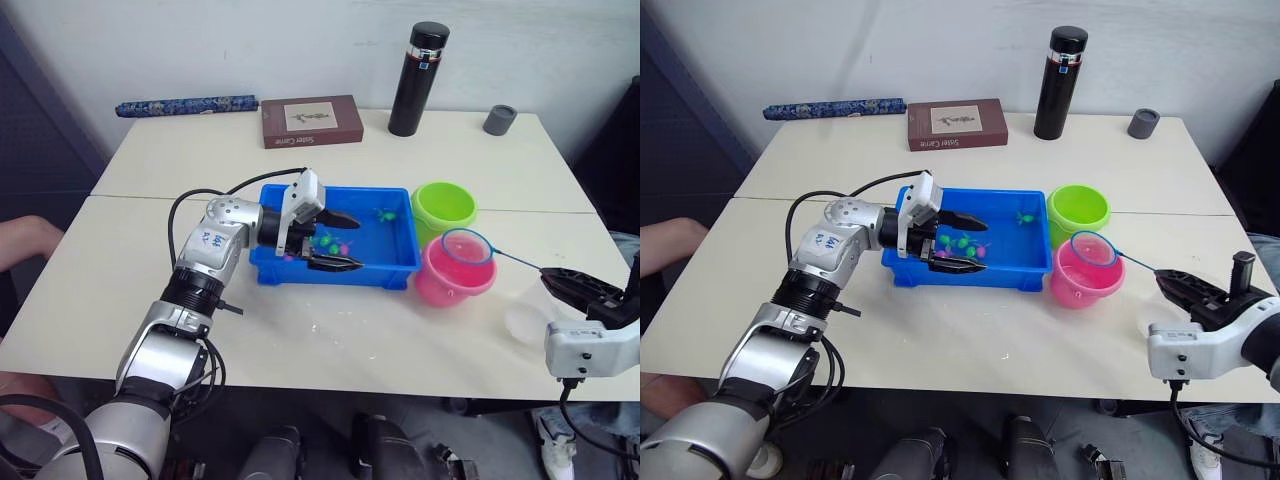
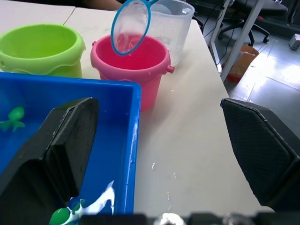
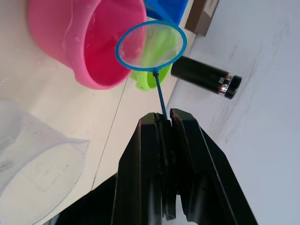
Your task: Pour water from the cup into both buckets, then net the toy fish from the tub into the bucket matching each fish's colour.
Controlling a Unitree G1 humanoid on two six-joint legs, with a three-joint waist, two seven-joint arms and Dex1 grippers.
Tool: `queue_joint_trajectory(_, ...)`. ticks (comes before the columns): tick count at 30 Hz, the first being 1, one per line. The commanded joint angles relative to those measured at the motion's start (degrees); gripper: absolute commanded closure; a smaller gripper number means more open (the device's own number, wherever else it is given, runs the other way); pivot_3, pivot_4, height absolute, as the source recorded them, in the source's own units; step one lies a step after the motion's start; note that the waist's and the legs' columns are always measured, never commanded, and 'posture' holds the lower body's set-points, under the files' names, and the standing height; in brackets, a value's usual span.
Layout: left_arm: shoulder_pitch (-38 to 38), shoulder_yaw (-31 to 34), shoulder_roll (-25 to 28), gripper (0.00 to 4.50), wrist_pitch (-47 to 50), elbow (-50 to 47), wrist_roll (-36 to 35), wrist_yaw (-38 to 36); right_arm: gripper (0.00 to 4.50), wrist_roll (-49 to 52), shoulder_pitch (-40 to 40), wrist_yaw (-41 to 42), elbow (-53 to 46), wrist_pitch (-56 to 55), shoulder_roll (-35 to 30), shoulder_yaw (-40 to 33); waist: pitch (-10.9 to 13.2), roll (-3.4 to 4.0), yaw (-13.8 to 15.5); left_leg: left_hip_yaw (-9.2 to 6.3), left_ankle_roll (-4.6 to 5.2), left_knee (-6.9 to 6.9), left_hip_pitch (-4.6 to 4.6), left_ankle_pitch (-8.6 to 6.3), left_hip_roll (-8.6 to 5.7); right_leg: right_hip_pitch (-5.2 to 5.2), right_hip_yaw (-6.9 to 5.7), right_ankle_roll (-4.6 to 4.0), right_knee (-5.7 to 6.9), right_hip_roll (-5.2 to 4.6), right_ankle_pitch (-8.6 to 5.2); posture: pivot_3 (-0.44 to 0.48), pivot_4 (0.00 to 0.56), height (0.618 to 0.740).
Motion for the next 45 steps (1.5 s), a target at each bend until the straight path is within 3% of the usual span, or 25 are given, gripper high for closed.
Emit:
queue_joint_trajectory(1, -0.4, 1.4, 0.3, 0.02, 0.0, -1.9, -0.1, 0.2, 4.50, 5.5, -3.1, 0.5, -0.5, 3.6, 2.2, 0.7, 0.0, 0.00, -0.1, -0.01, 0.00, 0.00, 0.00, 0.00, 0.01, 0.00, 0.00, 0.00, 0.00, 0.00, 0.00, 0.000, 0.150, 0.740)
queue_joint_trajectory(7, 2.8, 2.1, 4.7, 0.02, 0.6, -3.1, 1.8, 2.0, 4.50, 27.5, -19.3, 3.3, -4.5, 29.3, 3.4, 11.2, 0.0, 0.01, -1.5, -0.02, 0.01, 0.01, 0.04, 0.00, 0.07, 0.01, 0.00, -0.05, 0.01, -0.02, 0.03, 0.000, 0.150, 0.740)
queue_joint_trajectory(10, 6.7, 3.6, 8.8, 0.02, 2.9, -6.9, 2.1, 3.8, 4.50, 32.9, -31.6, 3.9, -2.7, 40.8, 3.5, 23.2, 0.0, 0.01, -2.1, -0.03, -0.04, 0.00, 0.04, -0.01, 0.21, -0.04, -0.05, -0.14, 0.01, 0.05, 0.06, 0.000, 0.150, 0.740)
queue_joint_trajectory(15, 12.8, 6.7, 14.3, 0.02, 7.9, -15.3, 1.4, 7.5, 4.50, 29.0, -45.3, 3.4, 7.0, 45.8, 7.5, 40.7, 0.0, 0.01, -2.3, -0.08, -0.06, -0.02, -0.06, -0.01, 0.23, -0.12, -0.11, -0.22, 0.00, 0.03, 0.05, 0.000, 0.150, 0.740)
queue_joint_trajectory(20, 17.0, 9.7, 17.1, 0.02, 13.5, -23.0, 0.2, 11.0, 4.50, 22.4, -51.7, 2.6, 16.6, 41.6, 9.9, 49.8, 0.0, 0.02, -1.2, -0.08, -0.02, 0.02, -0.20, -0.02, 0.16, -0.13, -0.14, -0.14, 0.04, -0.01, 0.09, 0.000, 0.150, 0.740)
queue_joint_trajectory(30, 20.3, 11.7, 18.4, 0.02, 18.6, -30.0, -1.6, 14.5, 4.50, 15.5, -55.7, 3.8, 27.5, 31.4, 11.5, 56.0, 0.0, 0.02, -1.4, -0.09, -0.02, 0.02, -0.19, -0.03, 0.15, -0.14, -0.19, -0.13, 0.04, 0.02, 0.10, 0.000, 0.150, 0.740)
queue_joint_trajectory(40, 19.7, 11.6, 18.3, 0.02, 18.8, -30.3, -2.0, 15.5, 4.50, 17.8, -54.0, 6.7, 25.3, 34.0, 14.7, 54.6, 0.0, 0.02, -1.4, -0.08, -0.02, 0.02, -0.19, -0.03, 0.15, -0.14, -0.19, -0.13, 0.05, 0.02, 0.10, 0.000, 0.150, 0.740)
queue_joint_trajectory(45, 18.8, 11.5, 18.2, 0.02, 17.9, -28.8, -1.8, 15.2, 4.50, 22.7, -52.5, 8.2, 21.9, 41.8, 15.6, 51.3, 0.0, 0.02, -1.2, -0.09, -0.02, 0.03, -0.19, -0.03, 0.14, -0.13, -0.19, -0.12, 0.04, 0.01, 0.10, 0.000, 0.150, 0.740)
